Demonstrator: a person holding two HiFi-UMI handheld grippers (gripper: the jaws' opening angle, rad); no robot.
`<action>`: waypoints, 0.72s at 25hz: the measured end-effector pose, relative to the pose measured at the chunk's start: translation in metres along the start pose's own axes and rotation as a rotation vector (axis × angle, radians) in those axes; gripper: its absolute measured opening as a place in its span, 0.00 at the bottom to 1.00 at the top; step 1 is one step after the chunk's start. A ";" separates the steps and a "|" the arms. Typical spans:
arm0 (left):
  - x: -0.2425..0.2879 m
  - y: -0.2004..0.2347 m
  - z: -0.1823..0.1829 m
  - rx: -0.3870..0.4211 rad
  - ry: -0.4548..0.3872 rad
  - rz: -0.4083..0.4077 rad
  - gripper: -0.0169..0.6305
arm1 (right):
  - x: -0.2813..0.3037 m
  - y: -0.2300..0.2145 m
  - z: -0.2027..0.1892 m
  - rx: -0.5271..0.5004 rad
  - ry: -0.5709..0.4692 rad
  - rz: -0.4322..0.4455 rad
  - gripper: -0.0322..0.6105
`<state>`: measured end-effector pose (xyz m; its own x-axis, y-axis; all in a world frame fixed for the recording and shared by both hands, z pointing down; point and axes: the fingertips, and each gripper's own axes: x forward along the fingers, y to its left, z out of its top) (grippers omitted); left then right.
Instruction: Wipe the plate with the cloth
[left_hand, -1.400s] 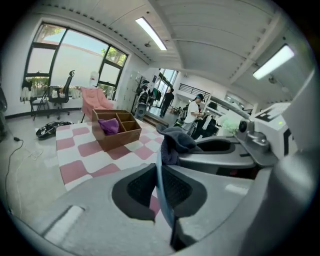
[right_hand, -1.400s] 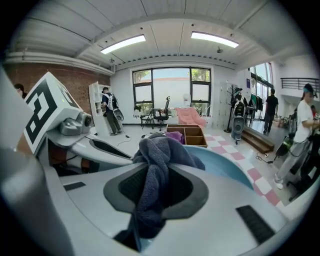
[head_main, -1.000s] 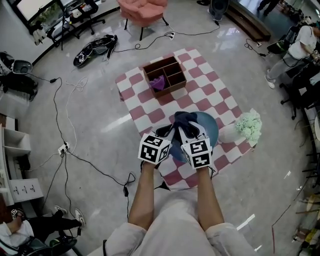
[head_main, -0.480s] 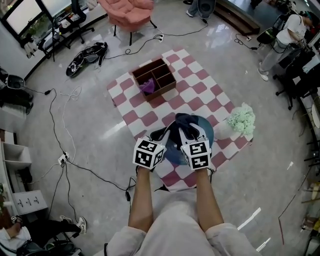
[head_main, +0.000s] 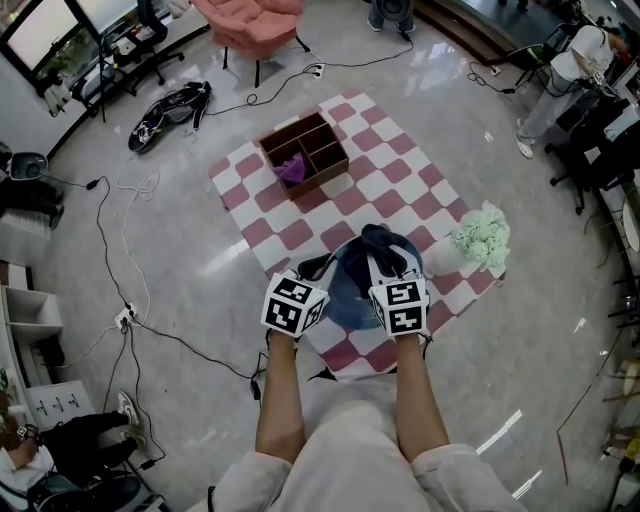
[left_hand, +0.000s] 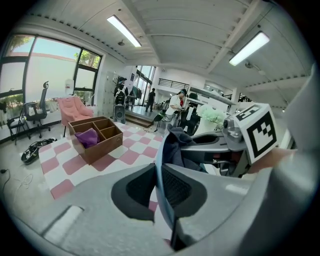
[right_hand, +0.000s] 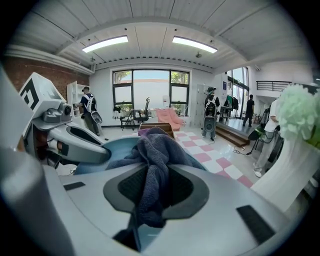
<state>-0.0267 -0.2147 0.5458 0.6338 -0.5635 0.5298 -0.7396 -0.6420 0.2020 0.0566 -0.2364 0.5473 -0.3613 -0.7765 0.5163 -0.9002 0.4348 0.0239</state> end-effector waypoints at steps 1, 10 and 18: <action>0.000 0.001 0.001 -0.002 -0.002 0.001 0.07 | 0.000 -0.003 -0.001 0.003 0.002 -0.006 0.21; -0.006 0.014 0.002 -0.063 -0.037 0.008 0.07 | 0.002 -0.022 -0.008 0.031 0.017 -0.046 0.21; -0.015 0.032 0.001 -0.148 -0.092 0.028 0.07 | 0.003 -0.032 -0.015 0.056 0.031 -0.060 0.21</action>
<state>-0.0596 -0.2273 0.5430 0.6255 -0.6299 0.4604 -0.7782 -0.5454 0.3112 0.0879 -0.2459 0.5610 -0.2993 -0.7853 0.5420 -0.9325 0.3612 0.0084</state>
